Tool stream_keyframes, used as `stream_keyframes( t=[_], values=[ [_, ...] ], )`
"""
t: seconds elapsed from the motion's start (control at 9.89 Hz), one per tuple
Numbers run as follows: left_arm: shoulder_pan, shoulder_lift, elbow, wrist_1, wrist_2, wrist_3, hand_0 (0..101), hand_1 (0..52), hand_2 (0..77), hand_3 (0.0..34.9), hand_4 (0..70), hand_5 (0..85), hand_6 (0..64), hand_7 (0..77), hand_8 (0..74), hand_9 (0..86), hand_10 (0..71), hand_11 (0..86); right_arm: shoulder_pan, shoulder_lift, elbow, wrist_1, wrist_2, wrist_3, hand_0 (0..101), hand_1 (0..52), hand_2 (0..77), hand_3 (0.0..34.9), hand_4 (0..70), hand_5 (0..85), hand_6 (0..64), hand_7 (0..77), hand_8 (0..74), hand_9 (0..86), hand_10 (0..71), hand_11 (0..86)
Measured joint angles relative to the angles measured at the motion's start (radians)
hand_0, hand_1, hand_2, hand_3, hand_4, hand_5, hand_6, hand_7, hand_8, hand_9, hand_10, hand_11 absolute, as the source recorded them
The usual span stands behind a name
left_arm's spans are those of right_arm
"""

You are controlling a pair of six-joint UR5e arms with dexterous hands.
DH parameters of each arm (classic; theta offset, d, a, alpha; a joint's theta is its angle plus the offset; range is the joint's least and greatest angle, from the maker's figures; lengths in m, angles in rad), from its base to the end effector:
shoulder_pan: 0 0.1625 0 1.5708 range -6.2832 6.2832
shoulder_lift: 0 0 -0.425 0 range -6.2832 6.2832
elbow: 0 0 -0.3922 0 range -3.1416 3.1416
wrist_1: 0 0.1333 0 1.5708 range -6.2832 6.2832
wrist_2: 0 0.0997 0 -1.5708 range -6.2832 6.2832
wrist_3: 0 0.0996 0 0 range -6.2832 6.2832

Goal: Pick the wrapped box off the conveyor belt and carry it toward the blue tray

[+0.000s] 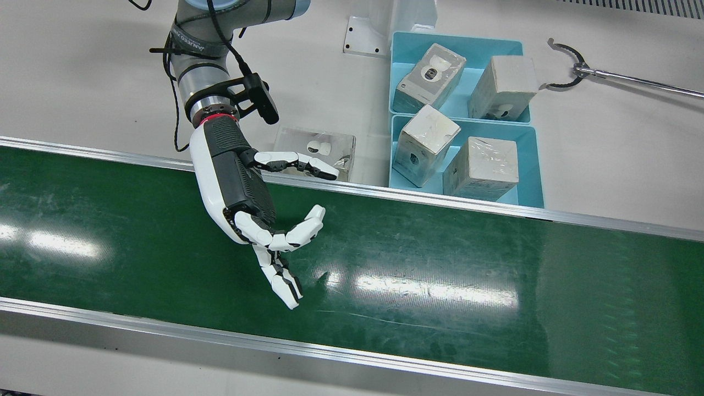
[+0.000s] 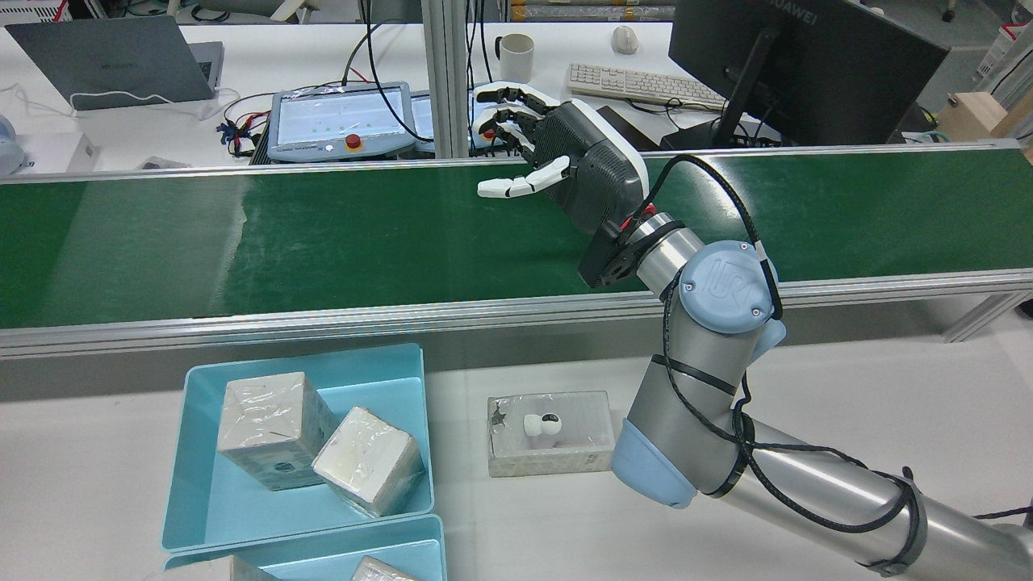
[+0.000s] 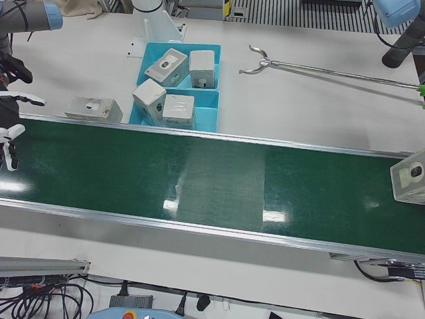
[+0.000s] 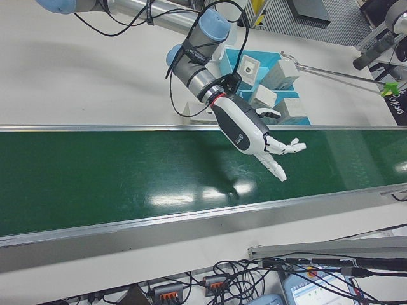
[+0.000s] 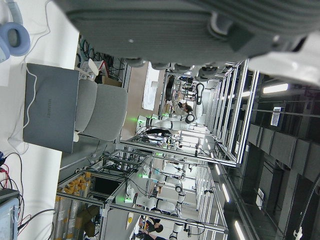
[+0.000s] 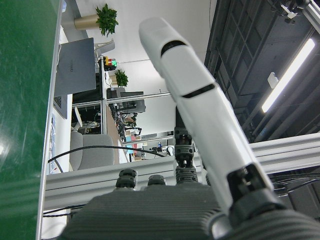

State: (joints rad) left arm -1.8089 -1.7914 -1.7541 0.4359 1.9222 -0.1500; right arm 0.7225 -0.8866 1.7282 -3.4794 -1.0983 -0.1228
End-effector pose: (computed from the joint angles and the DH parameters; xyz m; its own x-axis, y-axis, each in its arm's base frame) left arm -0.2245 -0.5052 0.5257 -0.9813 -0.1070 0.1602 -0.1559 -0.0476 -0.9866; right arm -0.3738 -0.5676 0.2439 -0.9255 0.3623 -0.1108 0.2507 0.3664 -0.8961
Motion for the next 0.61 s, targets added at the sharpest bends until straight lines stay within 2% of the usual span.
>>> stream_keyframes(
  t=[0.1, 0.2, 0.3, 0.4, 0.51, 0.61],
  values=[
    [0.000, 0.000, 0.000, 0.000, 0.000, 0.000, 0, 0.0, 1.1, 0.0, 0.0, 0.5, 0.0, 0.5, 0.5, 0.0, 0.0, 0.0, -0.005, 0.000, -0.002, 0.000, 0.000, 0.000, 62, 27.3, 19.6, 4.0, 18.5, 32.7, 29.5, 38.7, 0.0, 5.4, 6.5, 6.0],
    [0.000, 0.000, 0.000, 0.000, 0.000, 0.000, 0, 0.0, 0.5, 0.0, 0.0, 0.5, 0.0, 0.5, 0.5, 0.0, 0.0, 0.0, -0.013, -0.001, -0.004, 0.000, 0.000, 0.000, 62, 27.3, 18.0, 5.6, 18.0, 15.3, 10.9, 22.4, 0.0, 2.2, 3.3, 7.1],
    [0.000, 0.000, 0.000, 0.000, 0.000, 0.000, 0, 0.0, 1.1, 0.0, 0.0, 1.1, 0.0, 0.5, 0.5, 0.0, 0.0, 0.0, -0.023, -0.001, -0.008, -0.001, 0.000, 0.001, 60, 26.7, 18.0, 12.6, 16.9, 19.6, 3.3, 21.3, 0.0, 2.2, 0.5, 4.4],
    [0.000, 0.000, 0.000, 0.000, 0.000, 0.000, 0, 0.0, 1.1, 0.0, 0.0, 1.1, 0.0, 0.5, 0.5, 0.0, 0.0, 0.0, -0.029, -0.001, -0.012, -0.001, 0.000, 0.001, 60, 26.7, 18.0, 12.6, 16.9, 19.6, 3.3, 21.3, 0.0, 2.2, 0.5, 4.4],
    [0.000, 0.000, 0.000, 0.000, 0.000, 0.000, 0, 0.0, 1.1, 0.0, 0.0, 0.5, 0.0, 0.5, 0.5, 0.0, 0.5, 0.0, -0.032, -0.001, -0.015, -0.001, 0.000, 0.001, 59, 22.4, 18.5, 12.1, 16.9, 19.6, 9.3, 24.0, 0.0, 4.4, 0.5, 4.4],
    [0.000, 0.000, 0.000, 0.000, 0.000, 0.000, 0, 0.0, 1.1, 0.0, 0.0, 1.1, 0.0, 0.5, 0.5, 0.0, 0.5, 0.0, -0.034, -0.001, -0.016, -0.001, 0.000, 0.003, 59, 26.2, 18.0, 12.9, 18.5, 20.2, 9.3, 24.0, 0.0, 4.4, 0.5, 4.4]
  ],
)
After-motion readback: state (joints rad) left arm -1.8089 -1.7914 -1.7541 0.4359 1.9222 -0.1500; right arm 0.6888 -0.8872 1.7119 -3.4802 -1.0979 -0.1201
